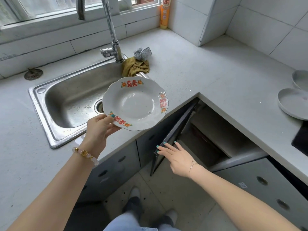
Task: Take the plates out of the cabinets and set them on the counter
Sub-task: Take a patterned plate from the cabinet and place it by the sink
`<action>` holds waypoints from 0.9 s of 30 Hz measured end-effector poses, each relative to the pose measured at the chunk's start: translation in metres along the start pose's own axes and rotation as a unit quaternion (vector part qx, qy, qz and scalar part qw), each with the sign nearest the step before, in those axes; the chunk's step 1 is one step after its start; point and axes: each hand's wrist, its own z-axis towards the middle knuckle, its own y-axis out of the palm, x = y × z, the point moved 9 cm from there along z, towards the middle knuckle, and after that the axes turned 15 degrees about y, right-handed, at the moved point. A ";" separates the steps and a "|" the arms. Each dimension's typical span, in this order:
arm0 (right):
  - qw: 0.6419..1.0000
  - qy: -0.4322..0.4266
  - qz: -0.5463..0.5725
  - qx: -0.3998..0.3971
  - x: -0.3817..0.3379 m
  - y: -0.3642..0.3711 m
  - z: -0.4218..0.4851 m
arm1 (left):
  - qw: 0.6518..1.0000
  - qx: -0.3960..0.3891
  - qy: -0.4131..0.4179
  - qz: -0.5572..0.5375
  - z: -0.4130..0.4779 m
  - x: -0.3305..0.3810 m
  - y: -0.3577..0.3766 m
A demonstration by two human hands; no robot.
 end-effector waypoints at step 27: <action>0.547 0.361 0.745 0.127 0.212 0.010 -0.163 | 0.993 -0.113 -0.007 0.019 -0.082 -0.038 0.155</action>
